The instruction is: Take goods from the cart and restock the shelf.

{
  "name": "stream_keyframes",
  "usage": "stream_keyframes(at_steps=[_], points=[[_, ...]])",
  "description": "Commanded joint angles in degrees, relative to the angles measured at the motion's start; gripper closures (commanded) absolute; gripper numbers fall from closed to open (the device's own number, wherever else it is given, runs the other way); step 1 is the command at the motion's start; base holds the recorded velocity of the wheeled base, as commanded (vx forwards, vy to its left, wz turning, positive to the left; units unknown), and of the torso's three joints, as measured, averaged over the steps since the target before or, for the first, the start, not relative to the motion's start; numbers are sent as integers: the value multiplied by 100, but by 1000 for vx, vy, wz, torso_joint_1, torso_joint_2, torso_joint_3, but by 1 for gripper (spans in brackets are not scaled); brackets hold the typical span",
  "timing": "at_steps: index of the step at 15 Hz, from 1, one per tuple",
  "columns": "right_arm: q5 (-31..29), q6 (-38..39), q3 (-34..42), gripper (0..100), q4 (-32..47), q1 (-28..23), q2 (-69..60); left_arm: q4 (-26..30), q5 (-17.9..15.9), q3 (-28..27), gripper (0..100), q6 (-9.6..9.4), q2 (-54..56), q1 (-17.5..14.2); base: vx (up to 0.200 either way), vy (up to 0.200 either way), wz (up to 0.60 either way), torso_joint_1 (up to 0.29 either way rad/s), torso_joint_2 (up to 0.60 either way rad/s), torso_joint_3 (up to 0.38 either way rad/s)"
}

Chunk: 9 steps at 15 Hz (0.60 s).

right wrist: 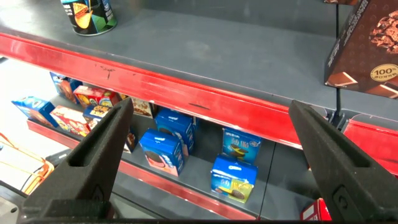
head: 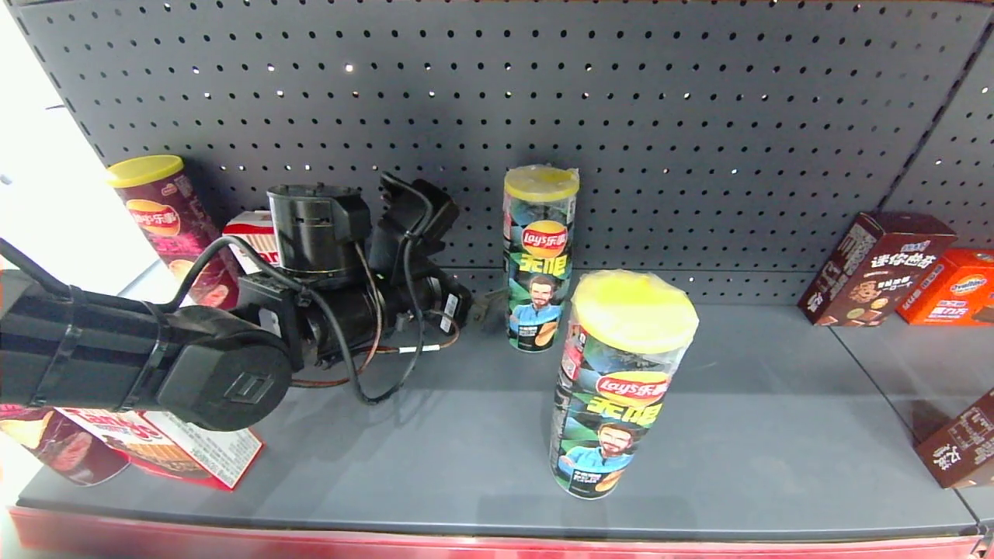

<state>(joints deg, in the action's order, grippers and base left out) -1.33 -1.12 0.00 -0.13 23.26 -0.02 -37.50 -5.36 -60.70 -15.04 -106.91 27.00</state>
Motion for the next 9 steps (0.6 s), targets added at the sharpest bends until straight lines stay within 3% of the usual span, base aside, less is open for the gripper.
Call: stream_keyframes(at_steps=[1, 6, 7, 9], points=[[1, -2, 0, 0, -4, 3, 2, -21, 97, 102, 0, 54, 21, -2, 0, 0, 0, 0, 0, 0], [1, -2, 0, 0, -4, 3, 2, -12, 510, 260, 0, -43, 206, -46, 0, 0, 0, 0, 0, 0], [1, -2, 0, 0, 5, 3, 2, -3, 659, 155, 0, -236, 135, -46, 0, 0, 0, 0, 0, 0], [1, -2, 0, 0, 5, 3, 2, 41, 730, -83, 0, -262, -58, -37, 0, 0, 0, 0, 0, 0]])
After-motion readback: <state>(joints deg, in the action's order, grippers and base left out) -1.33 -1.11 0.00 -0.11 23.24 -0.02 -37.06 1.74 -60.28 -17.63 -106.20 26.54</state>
